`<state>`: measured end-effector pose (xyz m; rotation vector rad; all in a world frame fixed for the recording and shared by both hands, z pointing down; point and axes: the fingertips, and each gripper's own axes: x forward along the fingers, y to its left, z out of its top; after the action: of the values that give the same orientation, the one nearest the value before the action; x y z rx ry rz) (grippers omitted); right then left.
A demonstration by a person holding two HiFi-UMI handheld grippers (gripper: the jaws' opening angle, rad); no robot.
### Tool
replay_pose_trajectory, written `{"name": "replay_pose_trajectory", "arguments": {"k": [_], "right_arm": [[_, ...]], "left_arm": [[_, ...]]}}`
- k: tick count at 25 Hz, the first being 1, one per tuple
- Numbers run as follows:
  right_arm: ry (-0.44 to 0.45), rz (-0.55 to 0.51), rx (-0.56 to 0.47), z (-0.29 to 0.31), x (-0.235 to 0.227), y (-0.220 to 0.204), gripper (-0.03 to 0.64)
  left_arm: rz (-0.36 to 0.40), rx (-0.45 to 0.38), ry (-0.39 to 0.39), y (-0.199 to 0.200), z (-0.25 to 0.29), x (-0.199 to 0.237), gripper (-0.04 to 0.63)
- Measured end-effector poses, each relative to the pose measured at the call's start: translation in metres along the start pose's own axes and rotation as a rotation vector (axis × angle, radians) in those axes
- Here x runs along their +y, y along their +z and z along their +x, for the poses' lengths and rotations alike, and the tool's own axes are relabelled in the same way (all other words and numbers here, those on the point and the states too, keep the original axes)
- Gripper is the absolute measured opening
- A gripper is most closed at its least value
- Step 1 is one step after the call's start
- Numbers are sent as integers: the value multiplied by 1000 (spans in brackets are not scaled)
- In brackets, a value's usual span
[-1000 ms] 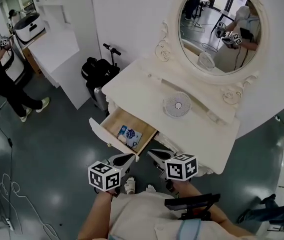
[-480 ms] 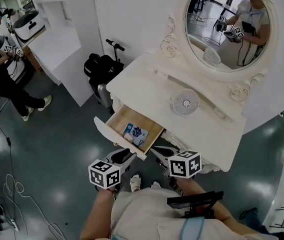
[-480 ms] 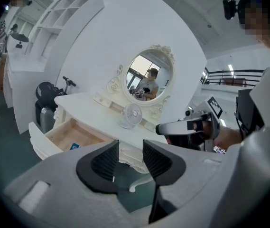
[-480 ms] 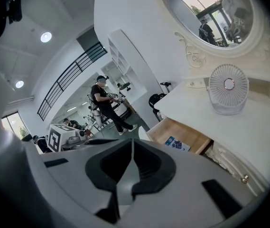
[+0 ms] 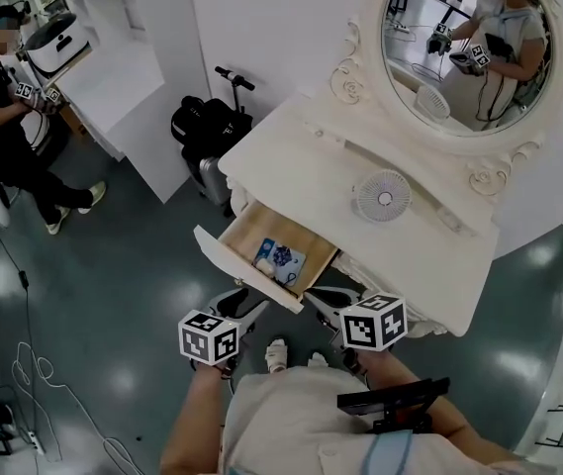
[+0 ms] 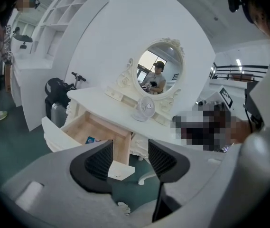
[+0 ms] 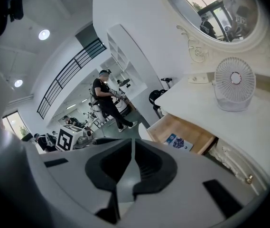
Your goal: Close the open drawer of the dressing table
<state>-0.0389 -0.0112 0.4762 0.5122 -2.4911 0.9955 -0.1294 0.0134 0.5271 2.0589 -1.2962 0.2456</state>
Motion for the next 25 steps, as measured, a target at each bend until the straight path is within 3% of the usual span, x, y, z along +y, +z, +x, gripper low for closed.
{"name": "replay_pose_trajectory", "arguments": {"k": [10, 25], "right_arm": [[-11, 24, 33, 27, -10, -11, 18], [-46, 65, 57, 52, -27, -16, 18]], "left_arm": [[-26, 47, 32, -20, 18, 53, 276], [11, 243, 127, -69, 56, 130, 276]]}}
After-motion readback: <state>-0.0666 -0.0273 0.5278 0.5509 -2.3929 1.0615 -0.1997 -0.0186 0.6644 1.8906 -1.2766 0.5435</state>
